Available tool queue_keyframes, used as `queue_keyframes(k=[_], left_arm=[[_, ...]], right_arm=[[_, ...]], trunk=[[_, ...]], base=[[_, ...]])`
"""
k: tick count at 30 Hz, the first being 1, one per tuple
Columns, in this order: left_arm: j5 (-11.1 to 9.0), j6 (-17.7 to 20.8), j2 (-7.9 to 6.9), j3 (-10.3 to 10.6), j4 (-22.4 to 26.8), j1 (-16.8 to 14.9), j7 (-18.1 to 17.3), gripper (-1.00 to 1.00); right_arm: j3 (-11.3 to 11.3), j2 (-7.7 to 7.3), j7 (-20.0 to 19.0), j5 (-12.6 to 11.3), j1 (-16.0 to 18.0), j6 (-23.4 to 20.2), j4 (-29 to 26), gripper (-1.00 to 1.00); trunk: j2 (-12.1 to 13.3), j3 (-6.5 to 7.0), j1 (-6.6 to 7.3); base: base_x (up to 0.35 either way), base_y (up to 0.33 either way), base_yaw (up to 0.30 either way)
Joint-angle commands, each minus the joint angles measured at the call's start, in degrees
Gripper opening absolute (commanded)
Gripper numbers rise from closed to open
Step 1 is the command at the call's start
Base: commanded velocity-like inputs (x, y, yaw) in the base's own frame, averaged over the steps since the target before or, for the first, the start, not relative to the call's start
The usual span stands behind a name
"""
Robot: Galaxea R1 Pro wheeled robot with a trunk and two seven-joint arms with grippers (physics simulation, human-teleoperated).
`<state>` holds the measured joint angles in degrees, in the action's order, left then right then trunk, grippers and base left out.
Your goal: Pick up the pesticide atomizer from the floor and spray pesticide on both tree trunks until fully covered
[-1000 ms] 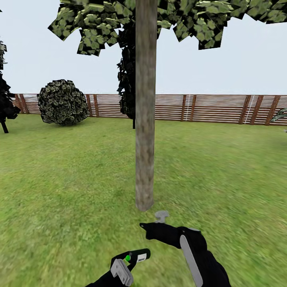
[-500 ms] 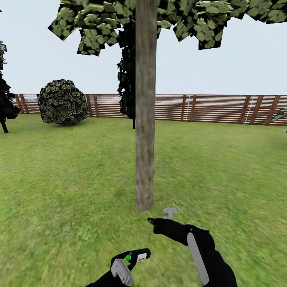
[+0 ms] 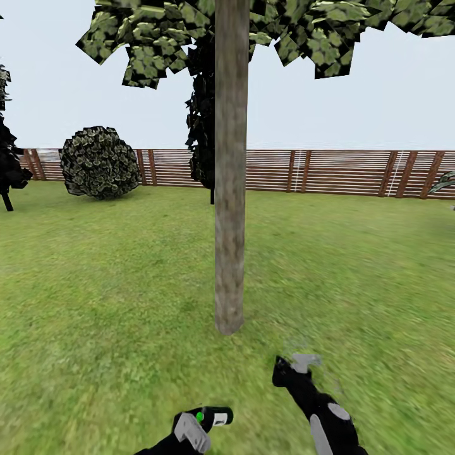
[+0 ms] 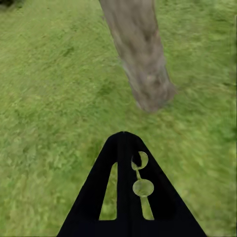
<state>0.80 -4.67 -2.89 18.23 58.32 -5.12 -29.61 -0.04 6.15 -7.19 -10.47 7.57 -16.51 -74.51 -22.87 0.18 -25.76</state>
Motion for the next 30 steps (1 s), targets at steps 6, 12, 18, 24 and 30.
queue_keyframes(k=[6,12,18,24,30], left_arm=[[-0.39,6.44,0.13,-0.11,-0.74,-0.13,0.89,-1.0],[-1.33,10.15,1.28,-0.17,-0.95,-0.22,7.11,-1.0],[-4.91,19.36,3.18,0.04,-0.89,-0.61,20.93,-1.0],[-6.57,26.36,3.56,-0.23,-0.23,-0.68,31.5,-1.0],[-14.13,37.65,3.2,-0.05,7.58,-0.6,43.92,-1.0]], right_arm=[[-4.83,-5.44,4.32,-0.99,-6.13,12.88,6.83,-1.0],[-9.0,-6.68,4.75,-1.03,-6.92,17.53,12.84,-1.0],[-9.3,-6.29,5.03,-0.95,-7.03,36.66,23.45,-1.0],[-9.08,-6.11,5.22,-0.75,-7.04,40.0,27.51,-1.0],[-8.65,-6.01,5.25,-0.4,-7.04,40.67,31.52,-1.0]], trunk=[[-0.05,-0.01,-0.02],[-0.05,-0.01,-0.02],[-0.05,-0.01,-0.02],[-0.05,-0.01,-0.02],[-0.05,-0.01,-0.02]], base=[[0.0,0.0,0.0],[0.0,0.0,0.0],[0.0,0.0,0.0],[0.0,0.0,0.0],[0.0,0.0,0.0]])
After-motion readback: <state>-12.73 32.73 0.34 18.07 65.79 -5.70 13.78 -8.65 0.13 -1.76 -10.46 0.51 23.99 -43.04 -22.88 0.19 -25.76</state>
